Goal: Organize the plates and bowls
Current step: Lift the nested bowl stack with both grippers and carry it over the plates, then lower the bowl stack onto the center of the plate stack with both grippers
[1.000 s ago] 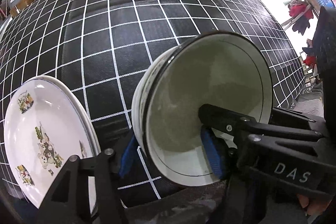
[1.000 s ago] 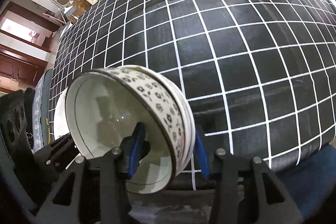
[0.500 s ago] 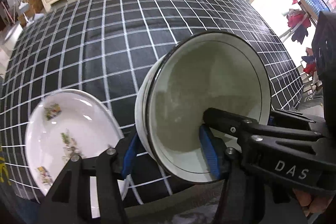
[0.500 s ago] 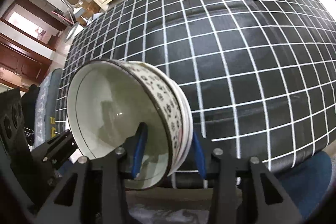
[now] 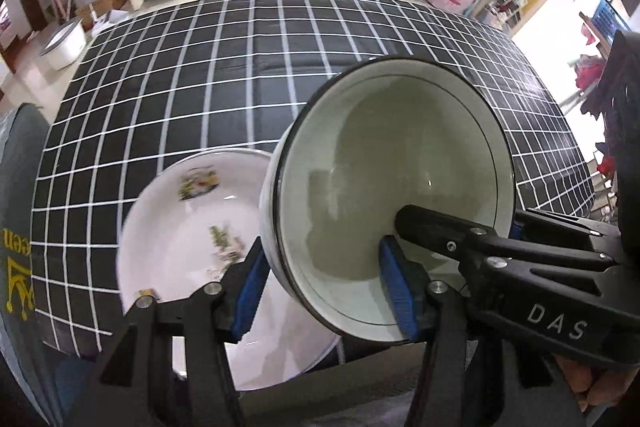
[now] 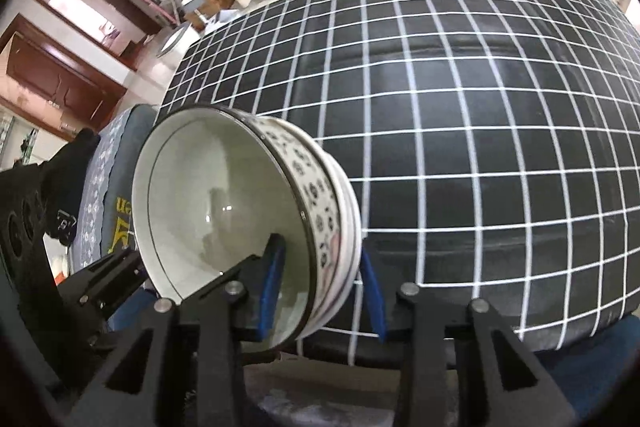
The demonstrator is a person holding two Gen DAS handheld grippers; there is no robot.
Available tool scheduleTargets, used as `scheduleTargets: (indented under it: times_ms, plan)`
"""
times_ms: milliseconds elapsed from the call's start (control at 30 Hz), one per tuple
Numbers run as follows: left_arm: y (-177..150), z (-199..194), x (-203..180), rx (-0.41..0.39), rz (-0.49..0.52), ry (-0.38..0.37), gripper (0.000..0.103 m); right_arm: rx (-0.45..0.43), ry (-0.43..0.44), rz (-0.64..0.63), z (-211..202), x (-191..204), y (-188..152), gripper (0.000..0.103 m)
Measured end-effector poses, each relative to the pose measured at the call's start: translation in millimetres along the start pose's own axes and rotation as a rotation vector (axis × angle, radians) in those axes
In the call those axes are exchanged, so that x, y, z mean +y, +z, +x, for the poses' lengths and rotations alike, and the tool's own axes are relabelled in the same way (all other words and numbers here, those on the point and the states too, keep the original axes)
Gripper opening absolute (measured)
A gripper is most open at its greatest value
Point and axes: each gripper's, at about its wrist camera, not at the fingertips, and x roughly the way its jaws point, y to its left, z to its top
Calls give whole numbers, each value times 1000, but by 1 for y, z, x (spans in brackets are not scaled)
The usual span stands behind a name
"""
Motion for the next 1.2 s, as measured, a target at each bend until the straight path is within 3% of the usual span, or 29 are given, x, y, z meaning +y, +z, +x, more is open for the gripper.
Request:
scheduleTargets:
  times_ms: [533,1200]
  plan:
    - [-26,-20,74,-14,-118,41,53,55,20,-102,42,66,10,41]
    - [-37,-7,93,6,-139,59,53,97,4,-111,65,74,4,40]
